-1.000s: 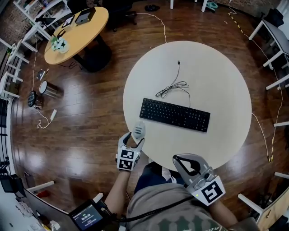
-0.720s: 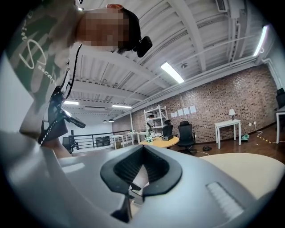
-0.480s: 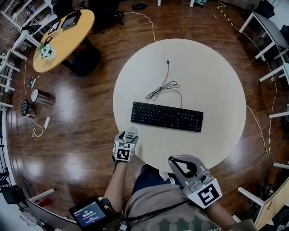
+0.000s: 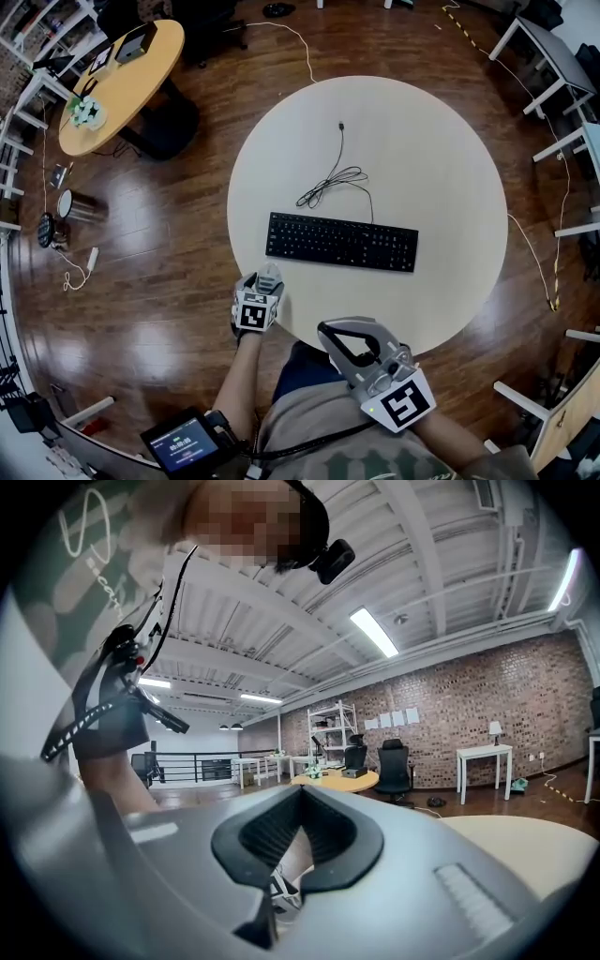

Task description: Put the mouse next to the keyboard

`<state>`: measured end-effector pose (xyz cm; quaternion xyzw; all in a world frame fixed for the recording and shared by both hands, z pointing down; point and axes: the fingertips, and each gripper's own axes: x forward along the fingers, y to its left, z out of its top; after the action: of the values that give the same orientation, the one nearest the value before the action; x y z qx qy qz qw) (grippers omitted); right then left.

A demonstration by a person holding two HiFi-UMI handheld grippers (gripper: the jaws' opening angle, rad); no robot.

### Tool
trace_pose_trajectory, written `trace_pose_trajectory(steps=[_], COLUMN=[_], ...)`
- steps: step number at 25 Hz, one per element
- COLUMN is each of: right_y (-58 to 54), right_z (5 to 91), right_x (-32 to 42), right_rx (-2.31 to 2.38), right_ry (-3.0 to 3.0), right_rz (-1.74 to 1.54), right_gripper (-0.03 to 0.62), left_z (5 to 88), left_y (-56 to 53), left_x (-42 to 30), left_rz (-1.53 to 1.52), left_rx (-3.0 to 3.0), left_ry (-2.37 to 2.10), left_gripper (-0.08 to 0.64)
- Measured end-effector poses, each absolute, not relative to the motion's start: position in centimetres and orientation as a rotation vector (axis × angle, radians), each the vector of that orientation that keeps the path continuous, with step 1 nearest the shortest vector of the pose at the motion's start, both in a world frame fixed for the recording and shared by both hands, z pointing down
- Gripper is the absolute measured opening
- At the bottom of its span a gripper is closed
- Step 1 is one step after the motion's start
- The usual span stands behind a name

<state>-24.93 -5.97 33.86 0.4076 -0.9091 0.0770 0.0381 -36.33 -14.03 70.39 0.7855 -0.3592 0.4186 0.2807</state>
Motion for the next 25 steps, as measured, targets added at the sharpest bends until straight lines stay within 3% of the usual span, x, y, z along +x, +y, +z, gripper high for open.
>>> trace_pose_trajectory(steps=[15,25], right_y=[-5.9,-5.2], right_z=[34.8,34.4], right_x=[-25.2,-23.3], right_rx=[1.223,1.246], right_ry=[-2.777,-2.735], right_rz=[0.257,0.298], right_gripper=[0.006,0.006], left_z=[72.2,72.1], left_y=[-14.0,-13.5], left_x=[-36.6,-32.3], left_rz=[1.207,1.198], left_rx=[2.066,2.114], left_ry=[-0.945,-0.914], left_gripper=[0.334,0.334])
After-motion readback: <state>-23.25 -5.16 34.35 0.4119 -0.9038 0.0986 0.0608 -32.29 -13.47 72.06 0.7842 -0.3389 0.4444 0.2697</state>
